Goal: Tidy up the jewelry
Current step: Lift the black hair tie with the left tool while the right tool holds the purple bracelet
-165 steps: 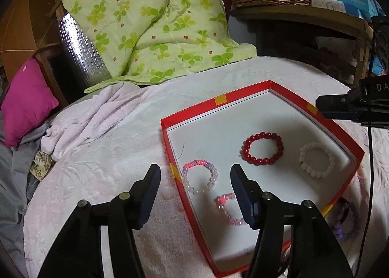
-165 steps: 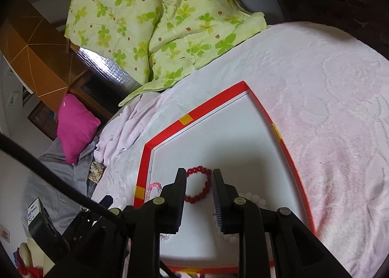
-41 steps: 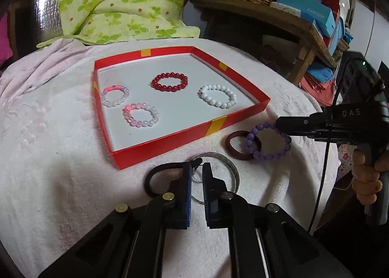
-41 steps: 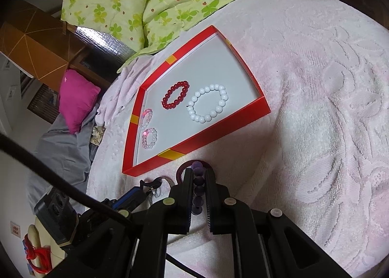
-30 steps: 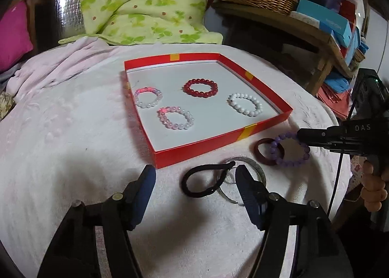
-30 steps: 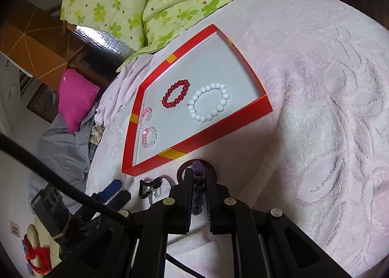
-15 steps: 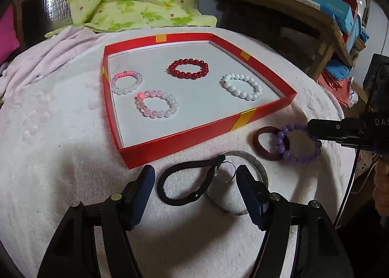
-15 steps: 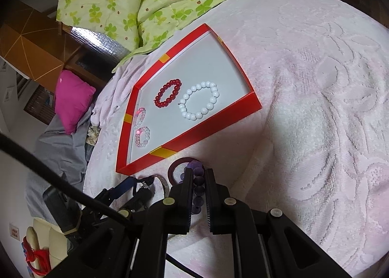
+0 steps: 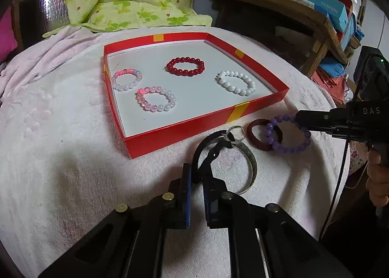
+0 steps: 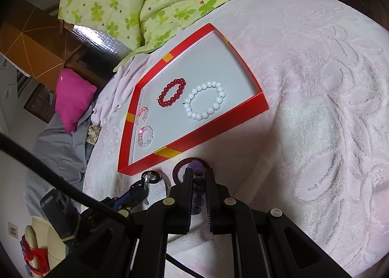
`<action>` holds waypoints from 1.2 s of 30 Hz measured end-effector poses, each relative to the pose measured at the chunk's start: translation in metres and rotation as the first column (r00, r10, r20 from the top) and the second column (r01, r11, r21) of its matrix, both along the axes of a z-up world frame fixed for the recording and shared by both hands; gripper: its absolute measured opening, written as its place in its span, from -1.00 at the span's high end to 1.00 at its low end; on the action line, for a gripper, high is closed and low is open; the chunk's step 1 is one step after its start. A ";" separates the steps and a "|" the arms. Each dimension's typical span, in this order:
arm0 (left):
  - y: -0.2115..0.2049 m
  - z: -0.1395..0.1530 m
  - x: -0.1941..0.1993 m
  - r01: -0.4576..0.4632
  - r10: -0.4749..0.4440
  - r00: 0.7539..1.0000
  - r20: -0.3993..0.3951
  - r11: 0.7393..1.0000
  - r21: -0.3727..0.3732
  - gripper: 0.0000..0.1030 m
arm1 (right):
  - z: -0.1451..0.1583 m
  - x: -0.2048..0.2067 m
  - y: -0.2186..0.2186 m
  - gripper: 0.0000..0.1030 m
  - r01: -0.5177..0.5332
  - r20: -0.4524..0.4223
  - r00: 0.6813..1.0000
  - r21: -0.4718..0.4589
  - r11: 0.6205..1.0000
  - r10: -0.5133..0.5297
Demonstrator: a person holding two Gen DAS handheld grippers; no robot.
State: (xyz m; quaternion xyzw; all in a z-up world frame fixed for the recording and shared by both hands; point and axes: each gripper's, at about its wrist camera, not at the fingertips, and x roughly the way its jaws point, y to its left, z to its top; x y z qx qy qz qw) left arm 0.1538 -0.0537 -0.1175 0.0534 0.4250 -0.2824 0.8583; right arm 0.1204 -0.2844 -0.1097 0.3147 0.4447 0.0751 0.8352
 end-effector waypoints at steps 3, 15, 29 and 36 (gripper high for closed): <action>-0.002 0.002 -0.002 0.020 -0.020 1.000 0.001 1.000 -0.015 0.87 | -0.001 0.001 0.001 0.80 0.000 -0.002 1.000 -0.001 1.000 0.000; 0.000 0.015 -0.006 0.037 -0.036 0.999 0.015 0.996 -0.078 0.89 | 0.006 -0.006 -0.009 0.80 -0.003 0.043 0.999 0.041 0.999 0.001; -0.005 0.017 -0.012 0.058 -0.055 0.998 0.044 0.996 -0.073 0.90 | 0.003 -0.004 -0.008 0.80 -0.009 0.038 0.999 0.015 1.000 0.009; 0.003 0.032 -0.015 0.057 -0.049 0.997 0.064 0.990 -0.131 0.90 | 0.012 -0.007 -0.007 0.80 -0.017 0.095 0.995 0.055 0.998 0.011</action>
